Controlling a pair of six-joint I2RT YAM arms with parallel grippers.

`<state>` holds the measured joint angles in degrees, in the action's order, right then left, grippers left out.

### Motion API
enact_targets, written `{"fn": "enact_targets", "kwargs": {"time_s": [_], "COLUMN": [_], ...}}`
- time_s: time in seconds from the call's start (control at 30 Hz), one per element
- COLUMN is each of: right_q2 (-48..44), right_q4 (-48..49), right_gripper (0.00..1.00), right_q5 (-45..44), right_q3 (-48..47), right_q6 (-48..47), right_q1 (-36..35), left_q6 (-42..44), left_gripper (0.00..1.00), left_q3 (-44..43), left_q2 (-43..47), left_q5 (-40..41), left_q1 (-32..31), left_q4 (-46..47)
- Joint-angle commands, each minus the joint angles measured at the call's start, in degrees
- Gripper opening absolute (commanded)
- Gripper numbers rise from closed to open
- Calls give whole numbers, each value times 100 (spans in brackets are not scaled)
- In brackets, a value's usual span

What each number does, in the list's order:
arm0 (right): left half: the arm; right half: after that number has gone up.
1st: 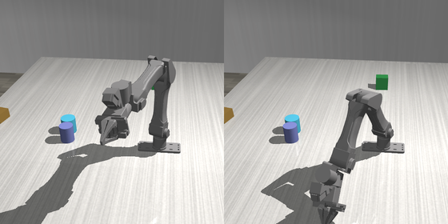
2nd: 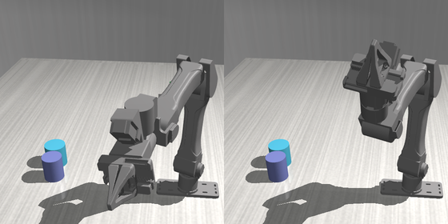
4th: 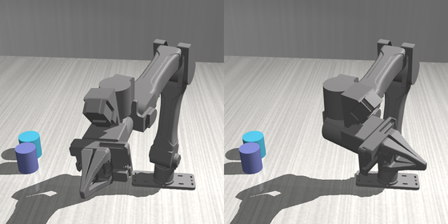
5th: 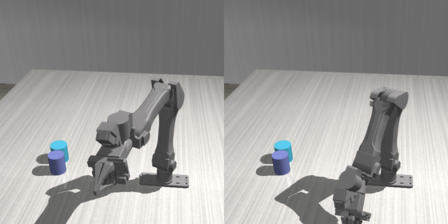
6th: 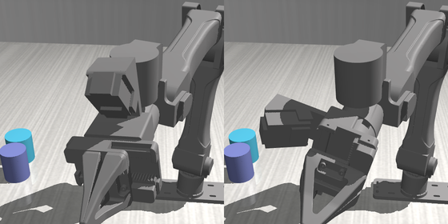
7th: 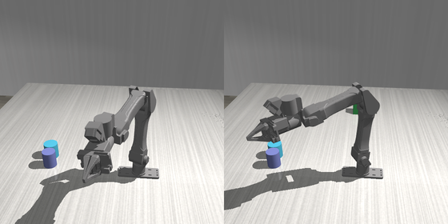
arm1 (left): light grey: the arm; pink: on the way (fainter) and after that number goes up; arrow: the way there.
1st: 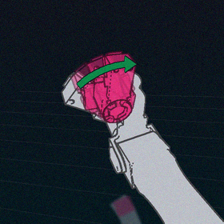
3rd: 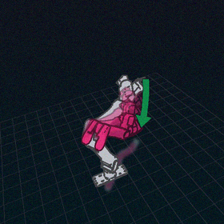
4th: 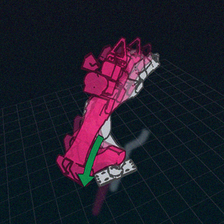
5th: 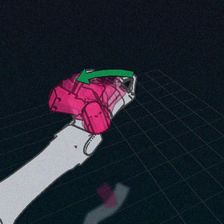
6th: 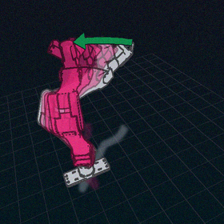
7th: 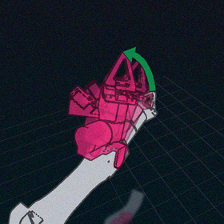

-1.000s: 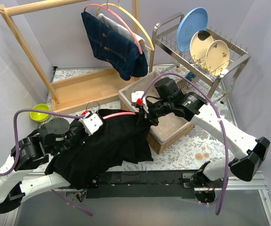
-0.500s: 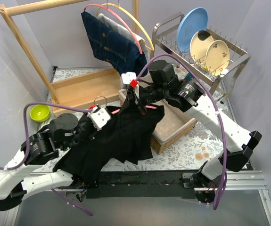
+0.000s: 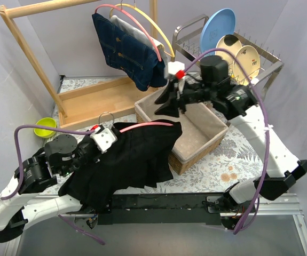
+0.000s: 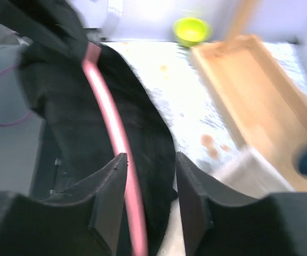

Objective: Place the skirt on the hanger
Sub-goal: Place skirt on hanger

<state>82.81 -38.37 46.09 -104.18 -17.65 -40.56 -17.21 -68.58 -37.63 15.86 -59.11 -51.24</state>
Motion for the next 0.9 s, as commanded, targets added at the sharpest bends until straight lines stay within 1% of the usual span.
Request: {"fn": "enact_targets", "kwargs": {"time_s": [0.0, 0.03, 0.17, 0.3, 0.43, 0.5, 0.63, 0.67, 0.87], "right_q2": [-274, -239, -291, -169, 121, 297, 956, 1053, 1615], "right_q4": [-659, -828, -1146, -1313, -1436, -1585, -1928, -1946, -1911], "right_gripper": [55, 58, 61, 62, 62, 63, 63, 63, 62], "right_q5": [225, 269, 541, 718, 568, 533, 516, 481, 191], "right_q3": [91, 108, 319, 197, -14, -233, -892, -1085, -1482], "right_q6": [-413, -580, -1327, -1609, -1698, -1768, -1856, -1847, -1698], "right_q1": [452, 452, 443, 286, -101, -233, -672, -751, -1191], "left_q6": [16, 7, -10, 25, 42, 60, 69, 60, 25], "left_gripper": [0, 0, 0, 0, 0, 0, 0, 0, 0], "left_q3": [-33, -33, -86, -138, -270, -323, -428, -472, -543], "left_q2": [150, 133, 89, -25, -139, -183, -254, -271, -307], "left_q5": [-83, -74, -162, -232, -302, -329, -417, -443, -575], "left_q1": [-30, -30, -30, -30, -30, -30, -39, -30, -30], "left_q4": [-131, -158, -176, -132, -114, -105, -88, -79, 0]}}
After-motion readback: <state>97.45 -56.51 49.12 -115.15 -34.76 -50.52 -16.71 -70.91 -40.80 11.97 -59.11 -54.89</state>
